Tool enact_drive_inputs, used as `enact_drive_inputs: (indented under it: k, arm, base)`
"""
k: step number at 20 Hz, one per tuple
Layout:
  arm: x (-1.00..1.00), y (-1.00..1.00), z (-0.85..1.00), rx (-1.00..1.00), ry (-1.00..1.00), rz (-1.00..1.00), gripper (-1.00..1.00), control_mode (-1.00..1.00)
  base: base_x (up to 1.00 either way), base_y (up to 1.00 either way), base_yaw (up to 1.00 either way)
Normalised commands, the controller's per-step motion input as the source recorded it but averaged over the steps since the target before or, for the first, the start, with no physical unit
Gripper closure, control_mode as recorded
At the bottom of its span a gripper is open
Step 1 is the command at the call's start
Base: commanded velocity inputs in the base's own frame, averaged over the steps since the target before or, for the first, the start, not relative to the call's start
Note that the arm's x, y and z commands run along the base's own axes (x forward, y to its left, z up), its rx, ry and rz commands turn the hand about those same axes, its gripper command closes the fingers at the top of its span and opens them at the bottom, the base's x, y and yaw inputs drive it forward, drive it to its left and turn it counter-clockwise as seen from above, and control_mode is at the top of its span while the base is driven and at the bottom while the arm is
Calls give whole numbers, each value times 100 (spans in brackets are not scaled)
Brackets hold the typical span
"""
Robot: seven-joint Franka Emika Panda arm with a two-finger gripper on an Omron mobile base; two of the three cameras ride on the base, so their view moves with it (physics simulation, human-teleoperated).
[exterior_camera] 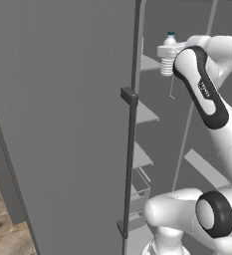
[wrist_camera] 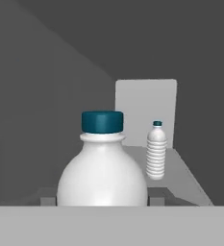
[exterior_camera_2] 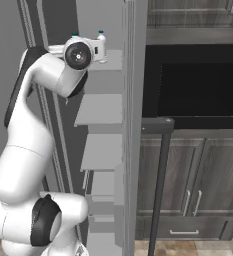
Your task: Take the bottled waters from the counter and place them in the freezer to freeze. Close the freezer door after placing the bottles.
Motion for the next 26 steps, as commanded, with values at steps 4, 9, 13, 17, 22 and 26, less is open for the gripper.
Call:
enact_drive_inputs:
  k: [4, 9, 13, 17, 22, 26]
  arm:
    - [13, 0, -1, 0, -24, 4, 100, -100]
    - [2, 0, -15, 0, -18, 0, 100, -100]
    - [0, 0, -1, 0, -2, 0, 100, -100]
    - [1, 1, 0, 0, 0, 0, 100, -100]
    - [9, 15, 0, 0, 0, 0, 100, -100]
    - [28, 11, 5, -1, 0, 0, 100, -100]
  base:
    - [0, 0, 0]
    - [0, 0, 0]
    - [0, 0, 0]
    - [0, 0, 0]
    - [0, 0, 0]
    - [0, 0, 0]
